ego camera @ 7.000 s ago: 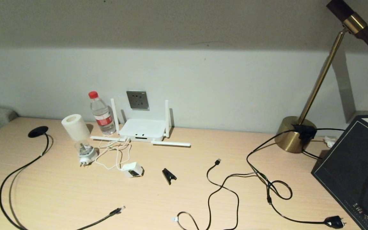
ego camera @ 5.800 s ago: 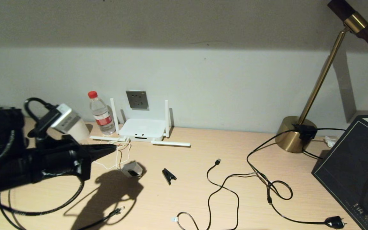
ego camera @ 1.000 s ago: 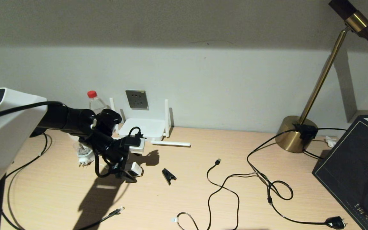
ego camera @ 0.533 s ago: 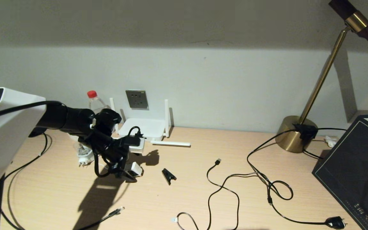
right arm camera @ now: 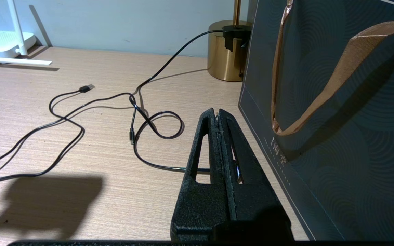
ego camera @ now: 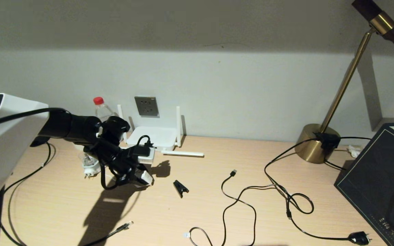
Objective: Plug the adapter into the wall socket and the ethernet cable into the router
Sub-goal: Pick up plug, then align plug and socket
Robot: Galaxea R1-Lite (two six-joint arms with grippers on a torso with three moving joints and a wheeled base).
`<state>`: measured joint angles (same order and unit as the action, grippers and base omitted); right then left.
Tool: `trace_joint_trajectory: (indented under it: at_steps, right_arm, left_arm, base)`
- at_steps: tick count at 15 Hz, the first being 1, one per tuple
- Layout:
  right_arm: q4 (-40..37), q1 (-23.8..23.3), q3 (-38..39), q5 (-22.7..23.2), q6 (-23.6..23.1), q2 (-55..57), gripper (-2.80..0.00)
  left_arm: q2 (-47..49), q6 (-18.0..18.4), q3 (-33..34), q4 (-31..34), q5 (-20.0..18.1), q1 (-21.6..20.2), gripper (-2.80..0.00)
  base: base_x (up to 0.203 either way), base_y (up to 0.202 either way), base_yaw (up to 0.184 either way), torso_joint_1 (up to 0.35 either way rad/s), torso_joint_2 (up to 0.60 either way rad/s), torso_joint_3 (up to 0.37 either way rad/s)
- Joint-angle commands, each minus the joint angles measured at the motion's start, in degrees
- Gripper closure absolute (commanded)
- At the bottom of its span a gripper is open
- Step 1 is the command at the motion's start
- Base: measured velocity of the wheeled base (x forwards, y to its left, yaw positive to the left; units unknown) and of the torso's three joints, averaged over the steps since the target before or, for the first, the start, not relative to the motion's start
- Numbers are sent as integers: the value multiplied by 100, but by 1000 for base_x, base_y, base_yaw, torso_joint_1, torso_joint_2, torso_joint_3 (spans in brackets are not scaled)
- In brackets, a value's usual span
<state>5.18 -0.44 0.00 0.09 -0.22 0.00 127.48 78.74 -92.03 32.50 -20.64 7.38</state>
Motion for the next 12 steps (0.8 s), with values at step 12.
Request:
trace_joint_trajectory:
  at_steps: [12]
  right_arm:
    - [9,0,202,0,-4,0,0]
  left_arm:
    - [-2860,-4219,666,468,-1799,-756,0]
  base:
    - [0,0,0,0,0,0]
